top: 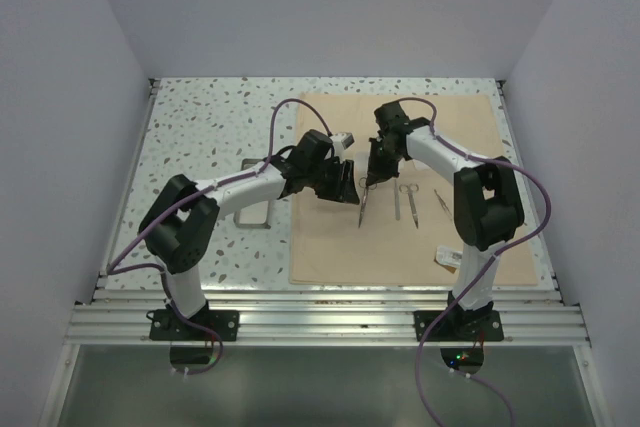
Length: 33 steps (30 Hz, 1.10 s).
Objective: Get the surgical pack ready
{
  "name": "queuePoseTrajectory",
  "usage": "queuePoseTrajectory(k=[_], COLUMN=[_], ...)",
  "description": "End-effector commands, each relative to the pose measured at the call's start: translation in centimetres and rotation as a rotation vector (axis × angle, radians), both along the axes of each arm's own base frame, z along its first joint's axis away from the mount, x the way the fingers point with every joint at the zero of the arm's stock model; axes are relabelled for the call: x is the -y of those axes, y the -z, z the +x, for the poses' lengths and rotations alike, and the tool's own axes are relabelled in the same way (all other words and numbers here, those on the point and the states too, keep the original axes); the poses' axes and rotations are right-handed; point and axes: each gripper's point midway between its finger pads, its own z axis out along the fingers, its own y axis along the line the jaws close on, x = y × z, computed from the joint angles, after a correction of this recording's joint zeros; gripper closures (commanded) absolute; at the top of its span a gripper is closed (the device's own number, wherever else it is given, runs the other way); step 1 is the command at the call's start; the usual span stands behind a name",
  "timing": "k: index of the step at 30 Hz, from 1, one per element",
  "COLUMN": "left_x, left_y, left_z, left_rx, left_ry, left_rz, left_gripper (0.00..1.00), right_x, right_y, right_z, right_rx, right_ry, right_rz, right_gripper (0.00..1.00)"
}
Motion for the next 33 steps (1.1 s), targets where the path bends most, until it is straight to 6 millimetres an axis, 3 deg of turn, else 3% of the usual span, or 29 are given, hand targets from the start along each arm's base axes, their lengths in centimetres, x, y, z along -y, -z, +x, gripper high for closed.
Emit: queuePoseTrajectory(k=[1, 13, 18, 24, 27, 28, 30, 33], left_x=[1.7, 1.0, 0.8, 1.1, -0.1, -0.6, -1.5, -2.3], left_y=[-1.4, 1.3, 2.0, 3.6, 2.1, 2.1, 1.1, -0.3], left_z=[0.9, 1.8, 2.3, 3.8, 4.6, 4.4, 4.1, 3.2], left_rx=[0.026, -0.029, -0.025, -0.014, 0.046, 0.05, 0.064, 0.066], left_ry=[0.027, -0.031, -0.051, -0.059, -0.117, -0.129, -0.136, -0.13], left_rz=[-0.118, -0.063, -0.044, 0.012, 0.032, 0.044, 0.07, 0.086], left_gripper=[0.51, 0.39, 0.34, 0.36, 0.41, 0.42, 0.42, 0.43], right_x=[-1.1, -2.3, -2.5, -2.6, -0.4, 1.0, 3.5, 5.6], right_y=[-2.2, -5.6, -5.8, -5.8, -5.6, -5.1, -4.3, -2.9], right_z=[0.5, -0.6, -1.0, -1.2, -0.6, -1.3, -0.6, -1.5], right_rx=[0.058, 0.062, 0.057, 0.043, 0.057, 0.02, 0.013, -0.051], right_ry=[-0.029, -0.029, -0.037, -0.025, 0.02, 0.041, 0.049, 0.03], right_rz=[0.082, 0.199, 0.207, 0.221, 0.117, 0.05, -0.054, -0.155], right_gripper=[1.0, 1.0, 1.0, 1.0, 1.0, 1.0, 0.83, 0.73])
